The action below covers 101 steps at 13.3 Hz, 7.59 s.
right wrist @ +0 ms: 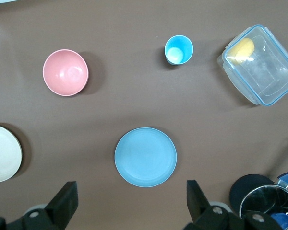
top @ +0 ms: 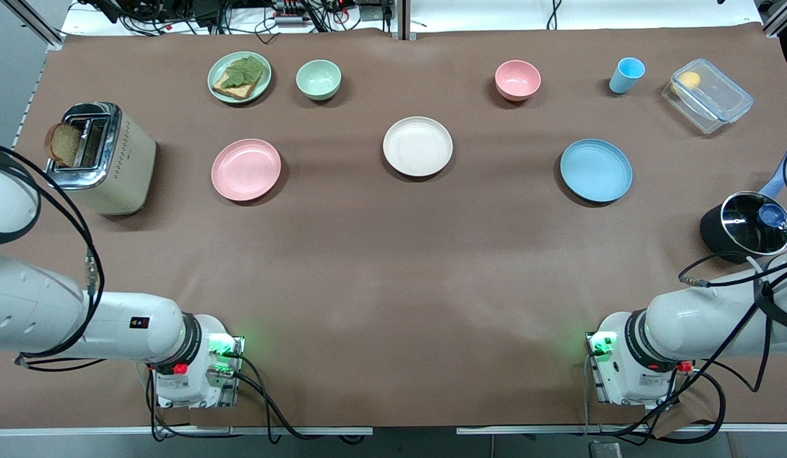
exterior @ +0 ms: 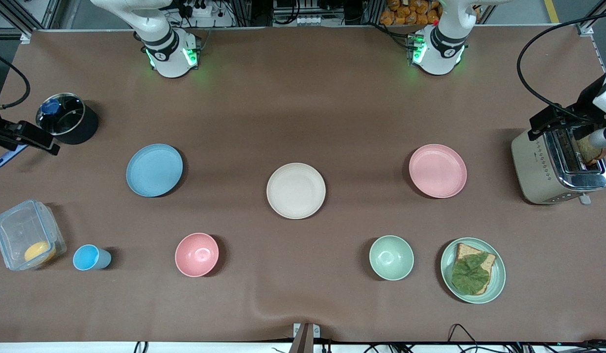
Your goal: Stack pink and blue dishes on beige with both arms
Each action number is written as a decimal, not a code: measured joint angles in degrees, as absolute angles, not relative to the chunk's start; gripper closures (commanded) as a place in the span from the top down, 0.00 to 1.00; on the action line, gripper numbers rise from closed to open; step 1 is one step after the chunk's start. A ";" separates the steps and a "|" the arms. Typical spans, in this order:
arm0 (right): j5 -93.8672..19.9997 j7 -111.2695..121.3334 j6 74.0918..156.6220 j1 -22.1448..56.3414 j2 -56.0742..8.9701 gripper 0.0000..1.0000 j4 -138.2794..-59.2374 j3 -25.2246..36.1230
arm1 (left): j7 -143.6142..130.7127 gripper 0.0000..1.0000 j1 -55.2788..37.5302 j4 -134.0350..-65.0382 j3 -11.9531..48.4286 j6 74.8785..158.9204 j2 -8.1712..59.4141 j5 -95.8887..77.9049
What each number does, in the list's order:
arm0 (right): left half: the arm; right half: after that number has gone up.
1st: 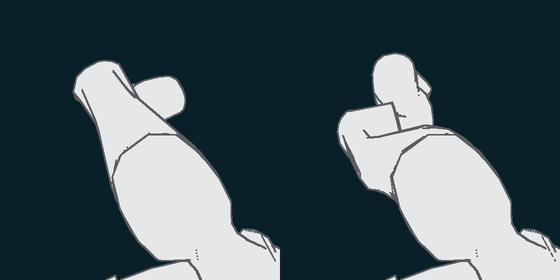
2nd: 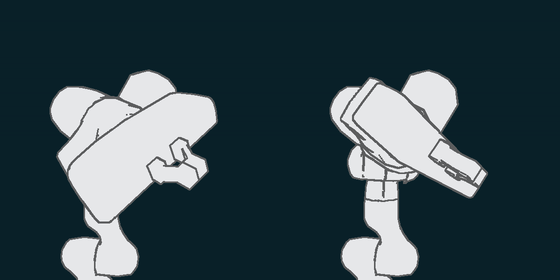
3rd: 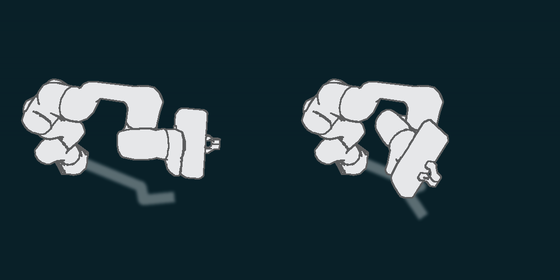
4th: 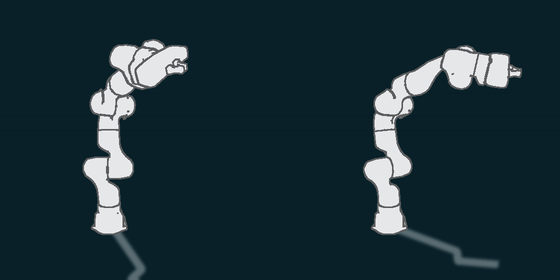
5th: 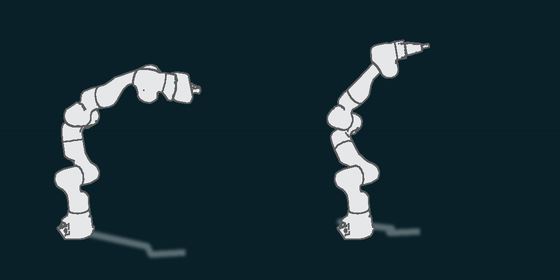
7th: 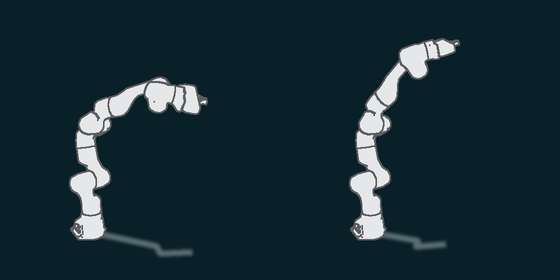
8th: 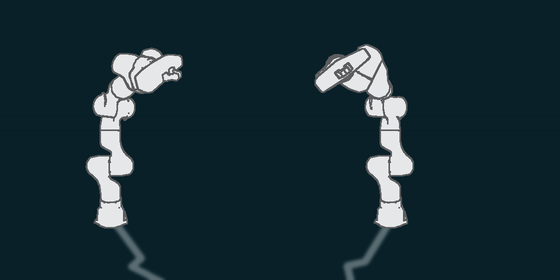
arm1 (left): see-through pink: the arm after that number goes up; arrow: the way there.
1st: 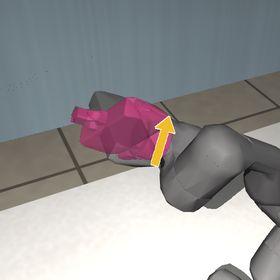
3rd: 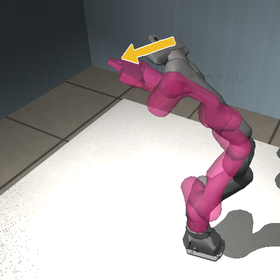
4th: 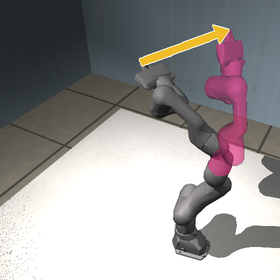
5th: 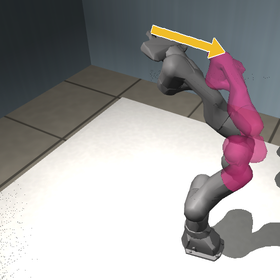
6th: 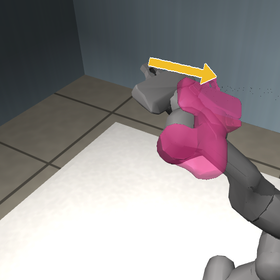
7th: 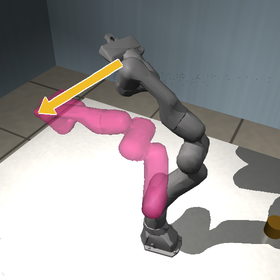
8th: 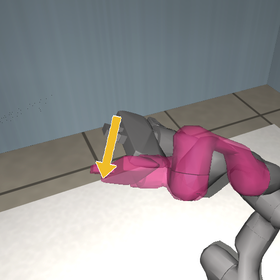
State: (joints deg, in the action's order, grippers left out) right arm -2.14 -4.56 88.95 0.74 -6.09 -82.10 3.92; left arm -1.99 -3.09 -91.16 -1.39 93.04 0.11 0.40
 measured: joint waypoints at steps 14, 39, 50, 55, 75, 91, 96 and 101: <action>-2.14 -4.56 88.94 0.74 -6.09 1.00 -82.17 3.93 | -1.99 1.00 -2.99 -91.16 -1.49 92.71 0.27 0.40; -2.14 -4.54 84.02 -0.90 -8.49 1.00 -83.86 4.12 | -1.99 1.00 -2.84 -91.16 -1.55 92.63 0.34 0.40; -4.61 16.14 114.57 -9.33 -13.48 1.00 -113.10 4.17 | 6.76 1.00 -1.99 -92.61 -1.42 96.89 21.30 0.40; -6.10 24.32 124.84 -10.50 -18.98 1.00 -120.00 4.19 | 17.34 1.00 0.36 -106.93 -1.47 117.17 24.08 0.40; -6.63 30.85 119.66 -9.87 -27.72 0.00 -114.59 2.81 | 36.83 0.00 3.67 -114.62 -0.22 127.62 28.52 -11.39; -6.62 30.84 106.11 -9.88 -28.32 0.00 -103.50 2.87 | -4.25 0.00 -10.66 -87.37 13.32 112.17 31.86 -17.07; -6.62 30.83 104.32 -9.87 -28.46 0.00 -101.46 2.82 | -9.48 0.00 -21.79 -86.36 13.13 127.29 41.07 -17.08; -6.81 29.14 100.88 -9.01 -28.50 0.00 -99.44 2.66 | -8.99 0.00 -23.29 -85.21 13.05 129.92 44.45 -17.07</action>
State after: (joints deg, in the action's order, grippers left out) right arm -6.81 29.14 100.88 -9.01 -28.50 -99.44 2.66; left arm -8.99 -23.29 -85.21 13.05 129.92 44.45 -17.07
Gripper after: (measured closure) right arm 0.952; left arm 0.947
